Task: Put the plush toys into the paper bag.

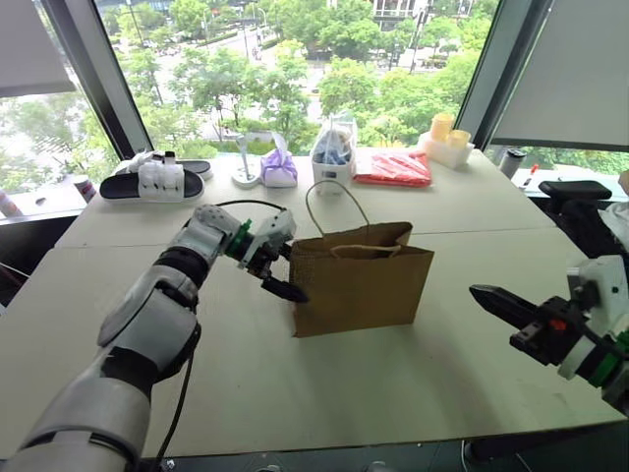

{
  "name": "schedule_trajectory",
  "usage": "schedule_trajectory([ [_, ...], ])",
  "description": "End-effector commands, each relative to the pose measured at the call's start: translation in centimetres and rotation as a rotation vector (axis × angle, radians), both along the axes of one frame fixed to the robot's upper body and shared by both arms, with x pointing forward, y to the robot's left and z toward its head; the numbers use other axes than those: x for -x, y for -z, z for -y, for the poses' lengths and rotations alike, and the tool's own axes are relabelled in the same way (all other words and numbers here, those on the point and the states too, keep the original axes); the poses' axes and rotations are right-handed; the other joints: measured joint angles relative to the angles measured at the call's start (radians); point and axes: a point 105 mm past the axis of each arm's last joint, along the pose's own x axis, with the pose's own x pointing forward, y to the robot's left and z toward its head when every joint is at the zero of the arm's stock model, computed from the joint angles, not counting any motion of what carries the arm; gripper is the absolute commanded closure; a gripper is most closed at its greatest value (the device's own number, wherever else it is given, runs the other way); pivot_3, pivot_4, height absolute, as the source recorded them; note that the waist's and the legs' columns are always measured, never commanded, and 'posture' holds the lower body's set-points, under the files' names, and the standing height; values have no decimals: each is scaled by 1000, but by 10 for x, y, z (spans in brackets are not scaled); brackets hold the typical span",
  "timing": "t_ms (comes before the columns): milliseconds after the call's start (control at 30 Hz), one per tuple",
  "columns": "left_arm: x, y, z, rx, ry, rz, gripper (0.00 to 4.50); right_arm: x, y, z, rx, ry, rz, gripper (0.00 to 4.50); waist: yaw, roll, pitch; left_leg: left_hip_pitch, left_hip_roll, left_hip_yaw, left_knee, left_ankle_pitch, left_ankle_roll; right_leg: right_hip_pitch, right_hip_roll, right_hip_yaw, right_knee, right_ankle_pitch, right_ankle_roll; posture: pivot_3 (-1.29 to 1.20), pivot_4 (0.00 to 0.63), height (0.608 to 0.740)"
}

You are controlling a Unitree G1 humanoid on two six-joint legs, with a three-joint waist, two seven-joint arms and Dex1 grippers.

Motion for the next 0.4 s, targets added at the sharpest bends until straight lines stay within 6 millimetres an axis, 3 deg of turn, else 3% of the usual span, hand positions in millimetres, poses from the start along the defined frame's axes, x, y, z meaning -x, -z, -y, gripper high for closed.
schedule_trajectory([
  [33,-3,-30,-18,127,-35,101,53,-6,-3,-6,18,-43,25,4500,-1,0,0,0,0,0,0,0,0,0,0,0,0,0,0,0,150,740],
  [200,19,-34,-60,252,-158,62,53,-14,20,-21,106,-140,-51,4500,-23,2,-1,1,1,-1,-1,0,0,0,0,1,1,-1,1,0,150,740],
  [400,68,-23,-55,375,-309,24,53,-19,29,-25,154,-197,-68,4500,-15,1,-1,0,5,-3,0,0,0,-2,0,2,2,-1,1,0,150,740],
])
